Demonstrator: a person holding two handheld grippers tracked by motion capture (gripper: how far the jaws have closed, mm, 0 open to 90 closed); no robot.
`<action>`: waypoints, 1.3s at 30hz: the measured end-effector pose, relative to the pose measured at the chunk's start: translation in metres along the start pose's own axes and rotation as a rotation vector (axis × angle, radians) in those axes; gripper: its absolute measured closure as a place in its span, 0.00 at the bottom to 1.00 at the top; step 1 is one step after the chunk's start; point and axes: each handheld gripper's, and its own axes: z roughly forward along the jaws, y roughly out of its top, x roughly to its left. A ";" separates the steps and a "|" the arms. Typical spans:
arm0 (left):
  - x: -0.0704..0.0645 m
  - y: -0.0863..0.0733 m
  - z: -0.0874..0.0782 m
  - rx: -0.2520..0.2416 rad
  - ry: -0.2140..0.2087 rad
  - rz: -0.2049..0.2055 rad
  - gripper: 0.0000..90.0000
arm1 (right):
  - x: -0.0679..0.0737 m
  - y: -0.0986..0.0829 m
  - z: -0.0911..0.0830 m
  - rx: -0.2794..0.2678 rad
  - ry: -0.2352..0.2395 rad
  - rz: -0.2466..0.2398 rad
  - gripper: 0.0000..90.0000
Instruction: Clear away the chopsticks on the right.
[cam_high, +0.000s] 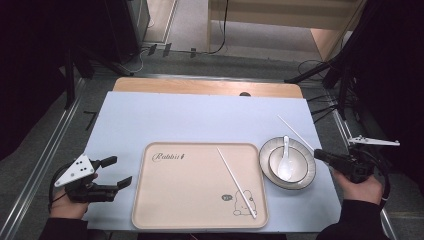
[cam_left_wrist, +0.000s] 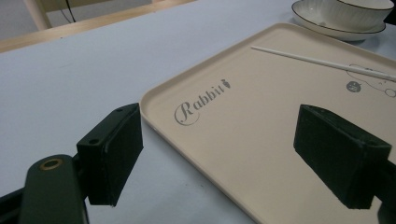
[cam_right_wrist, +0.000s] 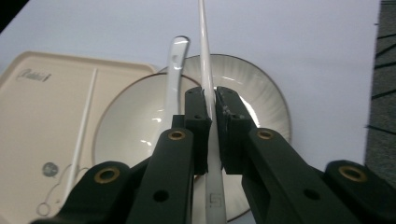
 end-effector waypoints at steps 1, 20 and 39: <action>0.000 0.000 0.000 0.000 0.000 0.000 0.18 | 0.004 0.000 0.000 -0.002 0.001 -0.006 0.94; 0.000 0.000 0.000 -0.003 -0.003 0.002 0.18 | 0.076 -0.018 0.016 0.014 0.053 -0.090 0.94; 0.000 0.000 0.000 -0.005 -0.014 0.005 0.18 | 0.124 -0.046 0.063 0.151 0.042 -0.177 0.94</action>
